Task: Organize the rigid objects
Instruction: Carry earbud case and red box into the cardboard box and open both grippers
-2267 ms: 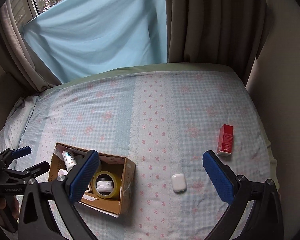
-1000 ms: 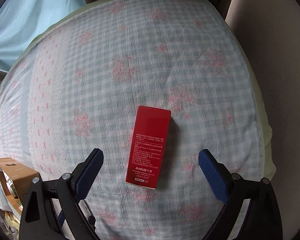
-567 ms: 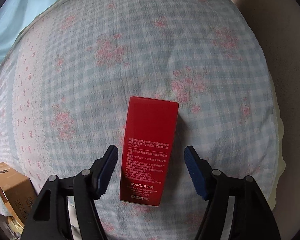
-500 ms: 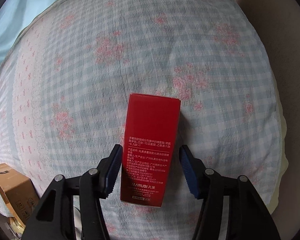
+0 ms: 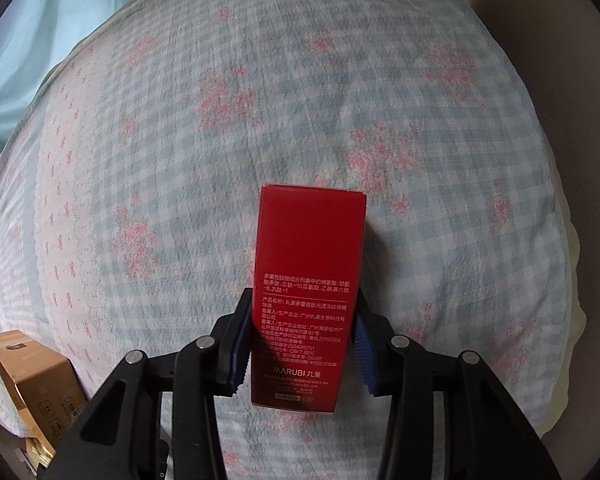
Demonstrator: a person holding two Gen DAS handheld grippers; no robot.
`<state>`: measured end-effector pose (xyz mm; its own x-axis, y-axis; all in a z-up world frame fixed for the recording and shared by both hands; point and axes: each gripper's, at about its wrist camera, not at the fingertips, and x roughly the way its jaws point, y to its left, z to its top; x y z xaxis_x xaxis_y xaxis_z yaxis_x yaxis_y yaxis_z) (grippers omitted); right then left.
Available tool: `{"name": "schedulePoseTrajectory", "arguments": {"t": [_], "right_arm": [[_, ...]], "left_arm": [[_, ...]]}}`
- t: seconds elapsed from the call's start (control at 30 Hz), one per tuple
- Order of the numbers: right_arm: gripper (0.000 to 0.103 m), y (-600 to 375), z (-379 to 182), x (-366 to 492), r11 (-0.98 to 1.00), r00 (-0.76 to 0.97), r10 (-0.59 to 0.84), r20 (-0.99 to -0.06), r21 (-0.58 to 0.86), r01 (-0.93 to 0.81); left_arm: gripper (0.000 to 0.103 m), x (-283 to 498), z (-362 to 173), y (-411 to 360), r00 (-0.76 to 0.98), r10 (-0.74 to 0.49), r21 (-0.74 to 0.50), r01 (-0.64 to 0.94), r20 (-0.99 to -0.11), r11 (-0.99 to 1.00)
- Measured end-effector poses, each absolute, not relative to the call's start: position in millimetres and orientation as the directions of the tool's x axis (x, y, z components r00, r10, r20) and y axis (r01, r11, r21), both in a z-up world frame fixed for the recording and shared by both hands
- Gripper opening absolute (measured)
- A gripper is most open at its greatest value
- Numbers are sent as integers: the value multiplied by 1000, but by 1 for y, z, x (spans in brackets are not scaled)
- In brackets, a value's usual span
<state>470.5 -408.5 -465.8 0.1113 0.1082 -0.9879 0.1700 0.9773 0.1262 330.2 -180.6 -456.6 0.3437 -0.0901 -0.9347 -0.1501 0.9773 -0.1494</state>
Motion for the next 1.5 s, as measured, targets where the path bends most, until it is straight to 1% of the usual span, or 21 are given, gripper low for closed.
{"name": "schedulePoseTrajectory", "arguments": {"t": [0.33,0.5,0.7,0.8,0.93,1.03,1.2,1.37,1.5], "right_arm": [[40,-399,-417,445,980,162,114,-980,138,146],[40,-382,-373,424,981,203,149,-968,171,92],[40,-334,-314,410,969,257,241,-936,249,-2],[40,-297,-302,417,952,264,303,-916,306,-28],[40,-246,-283,411,936,260,350,-900,345,-66],[40,-207,-277,397,924,253,382,-889,370,-94],[40,-144,-278,376,907,242,420,-875,399,-133],[40,-100,-298,365,898,209,439,-874,422,-123],[40,-77,-319,356,902,184,431,-884,418,-103]], "left_arm": [[41,328,-419,-172,390,-126,-187,-124,-912,974],[41,320,-379,-155,421,-153,-214,-102,-894,971],[41,312,-326,-112,460,-164,-217,-63,-873,974],[41,310,-307,-82,472,-164,-213,-54,-866,975],[41,307,-287,-34,489,-144,-194,-51,-860,980],[41,304,-281,5,486,-133,-179,-50,-864,983],[41,300,-289,63,465,-96,-125,-32,-880,992],[41,300,-304,106,433,-69,-78,-3,-899,997],[41,299,-320,125,402,-65,-57,31,-913,998]]}}
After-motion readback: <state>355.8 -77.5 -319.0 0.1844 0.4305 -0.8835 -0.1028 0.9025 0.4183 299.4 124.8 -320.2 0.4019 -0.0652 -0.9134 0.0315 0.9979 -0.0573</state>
